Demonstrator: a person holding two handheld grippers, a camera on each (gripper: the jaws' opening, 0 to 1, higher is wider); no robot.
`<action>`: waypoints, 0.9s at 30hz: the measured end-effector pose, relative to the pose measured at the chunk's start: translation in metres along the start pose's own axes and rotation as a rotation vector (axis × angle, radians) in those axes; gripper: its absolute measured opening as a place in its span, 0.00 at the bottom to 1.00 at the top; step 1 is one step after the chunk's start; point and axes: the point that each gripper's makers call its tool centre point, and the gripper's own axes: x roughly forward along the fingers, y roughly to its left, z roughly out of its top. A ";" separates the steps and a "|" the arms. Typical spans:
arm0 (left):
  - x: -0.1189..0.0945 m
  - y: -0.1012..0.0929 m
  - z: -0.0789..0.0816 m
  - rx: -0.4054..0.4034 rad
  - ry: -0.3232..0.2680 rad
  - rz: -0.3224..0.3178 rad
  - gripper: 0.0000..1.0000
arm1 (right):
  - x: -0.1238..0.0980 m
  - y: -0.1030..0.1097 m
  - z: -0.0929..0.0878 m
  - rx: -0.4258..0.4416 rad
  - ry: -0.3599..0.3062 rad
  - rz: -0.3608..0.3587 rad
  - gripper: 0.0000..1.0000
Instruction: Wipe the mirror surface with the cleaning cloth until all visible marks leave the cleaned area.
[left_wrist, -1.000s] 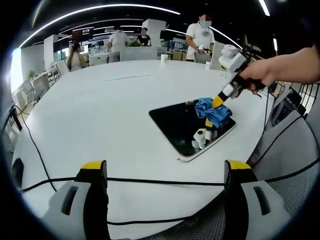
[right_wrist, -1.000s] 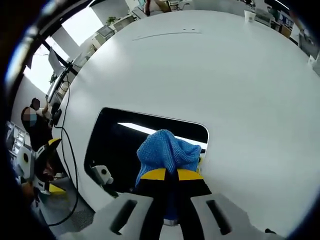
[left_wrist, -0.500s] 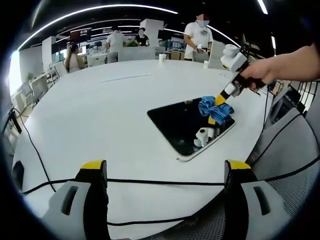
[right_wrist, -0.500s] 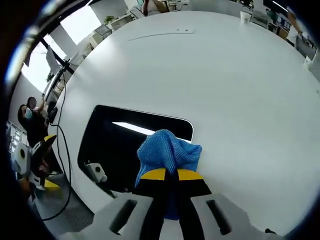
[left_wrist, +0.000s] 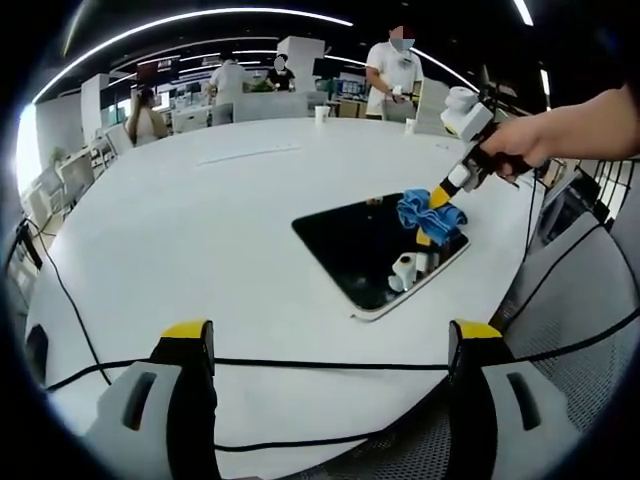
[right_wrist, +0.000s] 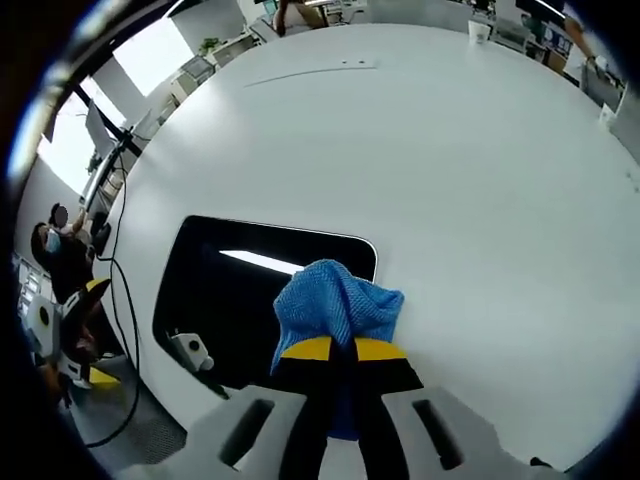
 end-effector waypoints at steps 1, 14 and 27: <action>0.000 0.000 0.000 0.002 0.001 -0.001 0.97 | 0.000 0.000 -0.001 -0.003 0.001 -0.005 0.00; 0.000 -0.002 0.001 0.011 -0.006 -0.006 0.96 | -0.007 0.004 -0.020 0.009 -0.010 -0.023 0.01; -0.001 -0.001 0.004 0.021 -0.018 0.004 0.96 | -0.007 0.006 -0.032 0.039 -0.003 -0.029 0.00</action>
